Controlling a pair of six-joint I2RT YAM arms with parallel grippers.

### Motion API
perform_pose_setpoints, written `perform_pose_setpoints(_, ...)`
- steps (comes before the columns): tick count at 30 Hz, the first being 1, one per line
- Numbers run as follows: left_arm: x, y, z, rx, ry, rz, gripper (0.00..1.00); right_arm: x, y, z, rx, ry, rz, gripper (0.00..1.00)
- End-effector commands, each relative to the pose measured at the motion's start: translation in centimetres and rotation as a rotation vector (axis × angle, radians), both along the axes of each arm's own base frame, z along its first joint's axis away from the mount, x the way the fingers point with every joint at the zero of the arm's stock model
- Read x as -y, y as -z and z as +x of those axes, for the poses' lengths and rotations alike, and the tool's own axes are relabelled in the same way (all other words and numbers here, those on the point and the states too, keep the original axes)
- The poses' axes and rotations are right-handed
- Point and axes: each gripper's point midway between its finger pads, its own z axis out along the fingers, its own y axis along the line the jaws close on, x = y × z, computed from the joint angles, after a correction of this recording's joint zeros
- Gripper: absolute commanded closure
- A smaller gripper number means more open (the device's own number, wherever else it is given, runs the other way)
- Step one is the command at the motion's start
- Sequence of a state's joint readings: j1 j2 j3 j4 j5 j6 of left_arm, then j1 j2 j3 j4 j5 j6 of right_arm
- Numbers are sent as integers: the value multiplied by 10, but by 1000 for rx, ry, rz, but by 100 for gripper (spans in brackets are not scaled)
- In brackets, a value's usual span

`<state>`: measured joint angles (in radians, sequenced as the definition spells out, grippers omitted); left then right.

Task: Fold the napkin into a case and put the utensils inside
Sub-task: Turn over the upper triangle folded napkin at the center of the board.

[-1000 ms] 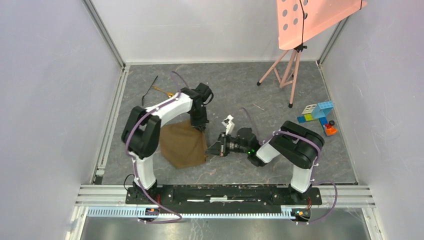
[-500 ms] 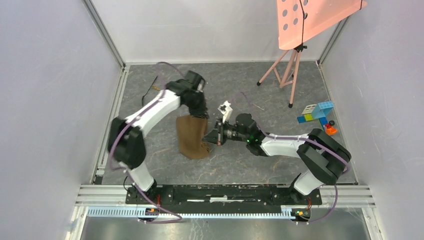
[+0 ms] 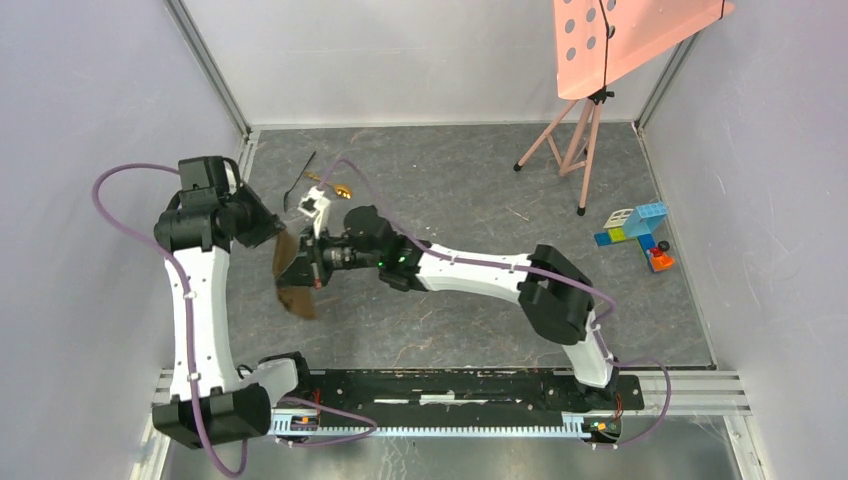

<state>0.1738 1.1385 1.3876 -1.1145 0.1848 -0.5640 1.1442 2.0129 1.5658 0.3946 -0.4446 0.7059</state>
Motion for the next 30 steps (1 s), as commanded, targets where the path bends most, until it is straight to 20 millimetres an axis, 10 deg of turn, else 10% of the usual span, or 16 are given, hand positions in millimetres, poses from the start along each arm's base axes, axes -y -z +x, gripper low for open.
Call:
perform_pose_setpoints(1,-31,-48,11,195,-48,188,98,-14,-17,-108,-79,-368,-1,100)
perform_pose_setpoints(8,0,-2,61,81,123,222,98,30,18,-96,-220,-356,64,100)
perform_pose_setpoints(18,189,173,132,-220,506,248,98,177,109,-51,-486,-159,115,100)
perform_pose_setpoints(25,265,204,120,-245,635,219,98,245,134,-51,-523,-63,106,98)
perform_pose_setpoints(30,283,193,101,-239,714,177,71,269,141,-43,-518,13,101,87)
